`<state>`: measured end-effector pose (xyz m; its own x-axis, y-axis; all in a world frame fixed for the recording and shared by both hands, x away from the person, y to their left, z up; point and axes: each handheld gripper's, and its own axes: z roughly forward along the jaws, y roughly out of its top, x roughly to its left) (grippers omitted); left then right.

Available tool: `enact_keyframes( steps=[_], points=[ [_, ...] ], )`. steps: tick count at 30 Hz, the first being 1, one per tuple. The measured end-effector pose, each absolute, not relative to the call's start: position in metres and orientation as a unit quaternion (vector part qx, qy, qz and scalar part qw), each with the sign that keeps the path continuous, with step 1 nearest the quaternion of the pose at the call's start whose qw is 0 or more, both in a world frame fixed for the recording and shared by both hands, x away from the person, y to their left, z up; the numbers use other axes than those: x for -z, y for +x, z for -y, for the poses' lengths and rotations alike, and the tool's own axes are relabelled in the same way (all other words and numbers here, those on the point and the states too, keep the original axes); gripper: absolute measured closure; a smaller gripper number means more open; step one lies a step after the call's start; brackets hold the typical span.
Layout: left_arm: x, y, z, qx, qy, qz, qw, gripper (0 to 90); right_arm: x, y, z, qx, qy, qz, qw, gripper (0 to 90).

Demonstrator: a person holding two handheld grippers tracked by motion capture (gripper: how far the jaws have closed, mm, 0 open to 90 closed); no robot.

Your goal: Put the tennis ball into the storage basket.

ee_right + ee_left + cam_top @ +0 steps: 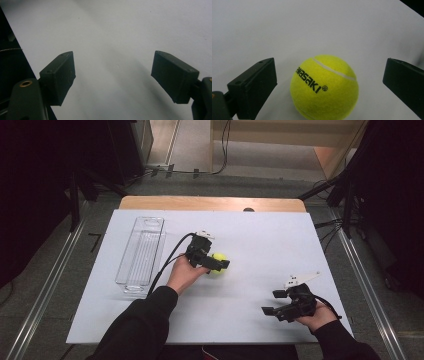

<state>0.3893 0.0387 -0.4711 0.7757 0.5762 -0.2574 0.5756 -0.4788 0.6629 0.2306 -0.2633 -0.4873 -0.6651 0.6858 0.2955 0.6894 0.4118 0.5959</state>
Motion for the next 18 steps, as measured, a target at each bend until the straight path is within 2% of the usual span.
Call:
enact_keyframes(
  steps=[18],
  points=[
    [0.492,0.385,-0.032,0.001,0.870,-0.333,0.364,0.0,0.487,0.230,0.264,0.356,-0.407,0.841,0.004,17.4]
  ],
)
